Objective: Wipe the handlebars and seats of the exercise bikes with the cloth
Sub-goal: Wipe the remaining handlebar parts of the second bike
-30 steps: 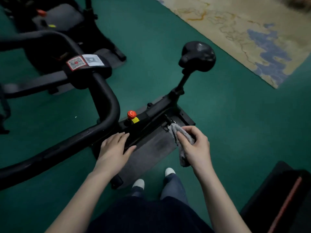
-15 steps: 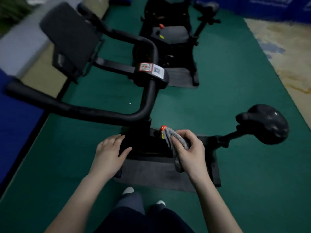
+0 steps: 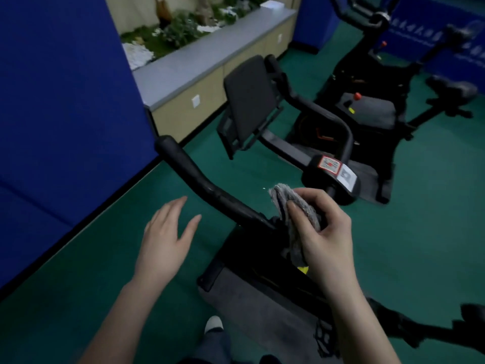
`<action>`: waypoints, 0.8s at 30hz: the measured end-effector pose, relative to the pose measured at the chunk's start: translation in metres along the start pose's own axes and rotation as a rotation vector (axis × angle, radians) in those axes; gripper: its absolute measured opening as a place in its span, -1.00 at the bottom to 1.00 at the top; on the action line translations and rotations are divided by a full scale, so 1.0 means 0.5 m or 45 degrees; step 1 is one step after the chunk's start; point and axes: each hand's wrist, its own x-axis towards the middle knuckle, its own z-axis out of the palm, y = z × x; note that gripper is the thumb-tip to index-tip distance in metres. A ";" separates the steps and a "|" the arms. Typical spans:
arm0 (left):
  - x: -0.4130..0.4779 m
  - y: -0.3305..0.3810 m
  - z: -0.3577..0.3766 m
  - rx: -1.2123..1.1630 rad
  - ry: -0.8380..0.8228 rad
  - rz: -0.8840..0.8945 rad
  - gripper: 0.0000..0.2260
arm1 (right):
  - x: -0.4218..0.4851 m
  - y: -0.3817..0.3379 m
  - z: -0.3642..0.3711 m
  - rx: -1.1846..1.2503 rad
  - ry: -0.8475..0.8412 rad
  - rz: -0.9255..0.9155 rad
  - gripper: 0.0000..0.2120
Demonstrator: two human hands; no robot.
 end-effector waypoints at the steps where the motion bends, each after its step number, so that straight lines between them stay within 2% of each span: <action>1: 0.011 -0.002 -0.011 -0.051 0.045 -0.033 -0.44 | 0.016 -0.004 0.014 -0.009 -0.032 -0.026 -0.88; 6: 0.062 0.002 -0.051 -0.302 0.243 -0.098 -0.45 | 0.085 -0.021 0.099 -0.073 -0.150 -0.175 -0.90; 11: 0.107 0.031 -0.074 -0.737 0.304 -0.200 -0.43 | 0.146 -0.064 0.196 -0.080 -0.260 -0.364 -0.88; 15: 0.129 0.050 -0.072 -1.061 0.396 -0.220 -0.75 | 0.199 -0.107 0.260 -0.138 -0.342 -0.528 -0.88; 17: 0.133 0.052 -0.070 -1.138 0.446 -0.200 -0.79 | 0.220 -0.128 0.286 -0.221 -0.409 -0.594 -0.85; 19: 0.134 0.056 -0.069 -1.195 0.454 -0.177 -0.79 | 0.240 -0.145 0.306 -0.336 -0.534 -0.690 -0.84; 21: 0.136 0.059 -0.068 -1.244 0.449 -0.177 -0.79 | 0.259 -0.156 0.320 -0.481 -0.770 -0.784 -0.85; 24: 0.134 0.063 -0.066 -1.300 0.441 -0.186 -0.81 | 0.288 -0.163 0.329 -0.578 -1.050 -0.692 -0.84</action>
